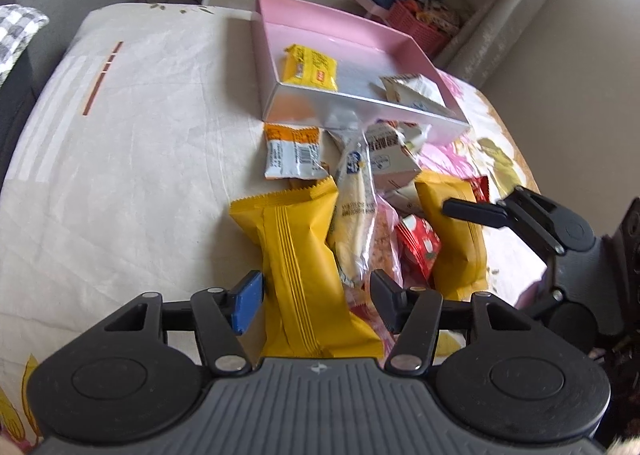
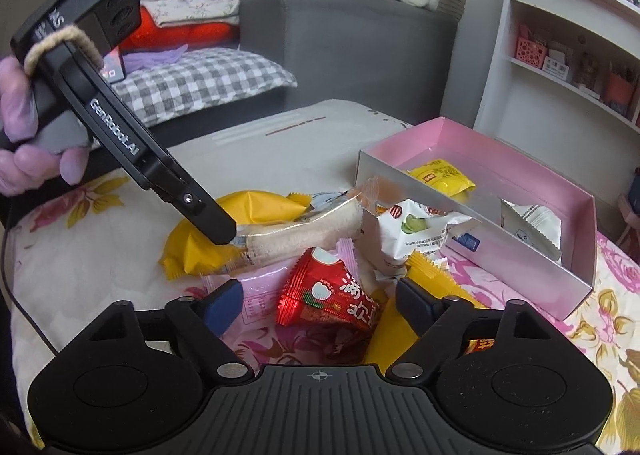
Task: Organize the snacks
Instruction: 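Lower the left gripper onto the yellow pillow pack and grasp it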
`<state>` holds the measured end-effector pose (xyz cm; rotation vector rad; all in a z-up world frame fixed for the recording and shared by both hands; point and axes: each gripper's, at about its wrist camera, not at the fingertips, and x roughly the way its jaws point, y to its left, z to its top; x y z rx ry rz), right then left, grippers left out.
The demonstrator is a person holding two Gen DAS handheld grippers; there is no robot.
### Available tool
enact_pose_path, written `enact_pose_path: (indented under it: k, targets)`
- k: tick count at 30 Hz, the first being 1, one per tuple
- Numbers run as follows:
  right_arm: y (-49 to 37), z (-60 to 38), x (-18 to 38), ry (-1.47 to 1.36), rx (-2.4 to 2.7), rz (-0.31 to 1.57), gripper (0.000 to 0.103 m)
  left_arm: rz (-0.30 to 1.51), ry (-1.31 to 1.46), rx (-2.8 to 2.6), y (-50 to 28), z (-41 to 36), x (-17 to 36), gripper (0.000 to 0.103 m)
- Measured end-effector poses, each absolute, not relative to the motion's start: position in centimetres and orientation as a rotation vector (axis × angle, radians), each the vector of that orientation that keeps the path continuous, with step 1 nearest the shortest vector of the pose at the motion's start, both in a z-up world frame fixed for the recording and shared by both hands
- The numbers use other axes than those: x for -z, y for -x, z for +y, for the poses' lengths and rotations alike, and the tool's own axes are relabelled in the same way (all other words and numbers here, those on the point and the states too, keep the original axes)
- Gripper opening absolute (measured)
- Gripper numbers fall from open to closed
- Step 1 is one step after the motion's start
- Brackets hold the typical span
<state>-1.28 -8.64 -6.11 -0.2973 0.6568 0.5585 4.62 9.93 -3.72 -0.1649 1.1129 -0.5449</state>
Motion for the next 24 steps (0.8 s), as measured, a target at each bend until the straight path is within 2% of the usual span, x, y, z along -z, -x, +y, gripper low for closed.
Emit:
enact_pose_path:
  k: [5, 9, 19, 24]
  targets:
    - [1.3, -8.14, 6.56, 0.352, -0.572, 0.664, 0.061, 1.117, 0.133, 0.585, -4.4, 9.9, 3.45, 0.054]
    - [1.08, -8.05, 6.97, 0.379, -0.557, 0.668, 0.051, 1.123, 0.086, 0.603, -4.22, 9.72, 3.37, 0.052]
    - [1.23, -7.77, 6.98, 0.409, -0.537, 0.65, 0.044, 1.128, 0.034, 0.542, -4.39, 9.62, 3.85, 0.042]
    - [1.04, -7.79, 6.71, 0.402, -0.528, 0.644, 0.042, 1.11, 0.043, 0.492, -4.64, 9.85, 3.78, 0.041]
